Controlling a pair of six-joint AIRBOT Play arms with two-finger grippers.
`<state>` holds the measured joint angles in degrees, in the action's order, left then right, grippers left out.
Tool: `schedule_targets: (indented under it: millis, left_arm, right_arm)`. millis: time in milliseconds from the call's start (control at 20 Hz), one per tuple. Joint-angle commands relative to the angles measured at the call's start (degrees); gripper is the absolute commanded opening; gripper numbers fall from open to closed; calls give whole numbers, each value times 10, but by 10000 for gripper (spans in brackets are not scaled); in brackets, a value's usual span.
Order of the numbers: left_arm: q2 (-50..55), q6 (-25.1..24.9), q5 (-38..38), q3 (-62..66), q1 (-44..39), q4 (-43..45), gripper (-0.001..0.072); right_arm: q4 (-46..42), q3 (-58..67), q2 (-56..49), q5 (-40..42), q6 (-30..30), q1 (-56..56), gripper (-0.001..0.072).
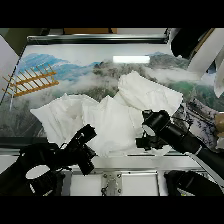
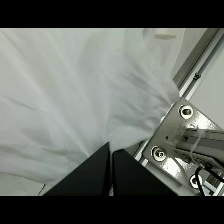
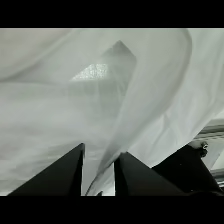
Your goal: Fold the clothes and pants, and hang the long-sleeved shirts on hangers.
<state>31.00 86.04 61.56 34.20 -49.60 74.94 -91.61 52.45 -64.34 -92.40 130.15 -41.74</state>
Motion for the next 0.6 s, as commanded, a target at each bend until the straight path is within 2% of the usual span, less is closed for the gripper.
schedule_targets:
  millis: [0,50,350,400,450,500,550]
  left_arm:
    - [0,0,0,0,1,0,14]
    - [0,0,0,0,1,0,14]
    - [12,5,0,0,1,5,21]
    - [26,25,0,1,1,5,285]
    - [43,53,5,5,1,6,627]
    - [69,96,19,18,1,13,706]
    - [95,137,35,36,1,29,706]
  right_arm:
    - [-16,-1,0,-2,1,-3,36]
    - [-25,-1,4,0,-2,-3,13]
    - [-27,-1,85,7,-14,-3,12]
    - [-26,-1,101,7,-13,-3,13]
    - [-27,-1,118,7,-13,-3,13]
    - [-27,-1,132,8,-13,-3,13]
    - [-27,-1,146,13,-13,-3,13]
